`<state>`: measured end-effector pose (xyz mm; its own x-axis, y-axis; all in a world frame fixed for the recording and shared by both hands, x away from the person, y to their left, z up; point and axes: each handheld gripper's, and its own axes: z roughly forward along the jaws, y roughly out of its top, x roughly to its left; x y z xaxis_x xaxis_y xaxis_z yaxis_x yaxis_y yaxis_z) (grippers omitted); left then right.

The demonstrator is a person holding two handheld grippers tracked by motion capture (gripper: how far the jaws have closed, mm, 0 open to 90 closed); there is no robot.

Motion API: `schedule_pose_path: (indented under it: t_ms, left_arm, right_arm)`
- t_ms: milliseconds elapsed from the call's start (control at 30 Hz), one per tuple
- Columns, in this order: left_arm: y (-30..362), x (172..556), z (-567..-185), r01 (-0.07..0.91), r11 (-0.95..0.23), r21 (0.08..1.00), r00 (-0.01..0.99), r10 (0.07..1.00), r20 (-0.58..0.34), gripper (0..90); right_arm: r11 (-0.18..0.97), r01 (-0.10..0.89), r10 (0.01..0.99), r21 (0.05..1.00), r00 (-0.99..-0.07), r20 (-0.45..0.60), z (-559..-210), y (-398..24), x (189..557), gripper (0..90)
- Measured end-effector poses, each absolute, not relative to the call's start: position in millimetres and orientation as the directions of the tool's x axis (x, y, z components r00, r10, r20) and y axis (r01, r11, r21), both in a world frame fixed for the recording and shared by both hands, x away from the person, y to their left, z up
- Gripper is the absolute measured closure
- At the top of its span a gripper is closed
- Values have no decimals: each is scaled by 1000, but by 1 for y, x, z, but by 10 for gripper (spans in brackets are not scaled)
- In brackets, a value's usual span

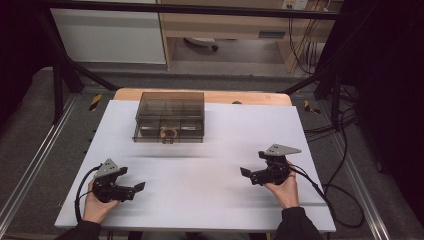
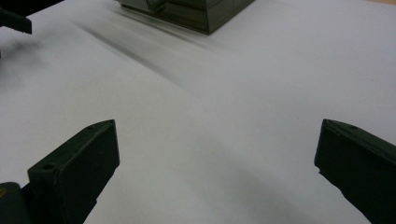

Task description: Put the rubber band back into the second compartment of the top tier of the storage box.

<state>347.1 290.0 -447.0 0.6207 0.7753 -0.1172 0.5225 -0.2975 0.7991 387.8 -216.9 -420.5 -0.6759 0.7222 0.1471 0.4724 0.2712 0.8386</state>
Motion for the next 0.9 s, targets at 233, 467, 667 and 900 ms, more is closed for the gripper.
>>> schedule_pose_path:
  t_ms: [233,467,667,900]
  left_arm:
    - [289,347,-447,521,-300,799,624,772,-117,50]
    - [290,347,-447,518,-299,801,627,770,-117,52]
    - [289,346,-446,514,-300,804,629,769,-116,53]
    - [288,346,-447,512,-304,804,634,765,-114,54]
  right_arm:
    - [267,492,725,829,-669,163,-433,-236,378,7]
    - [277,512,728,813,-665,170,-443,-252,369,7]
    - [271,528,727,805,-660,188,-450,-261,361,7]
    - [275,542,732,794,-653,192,-454,-266,358,7]
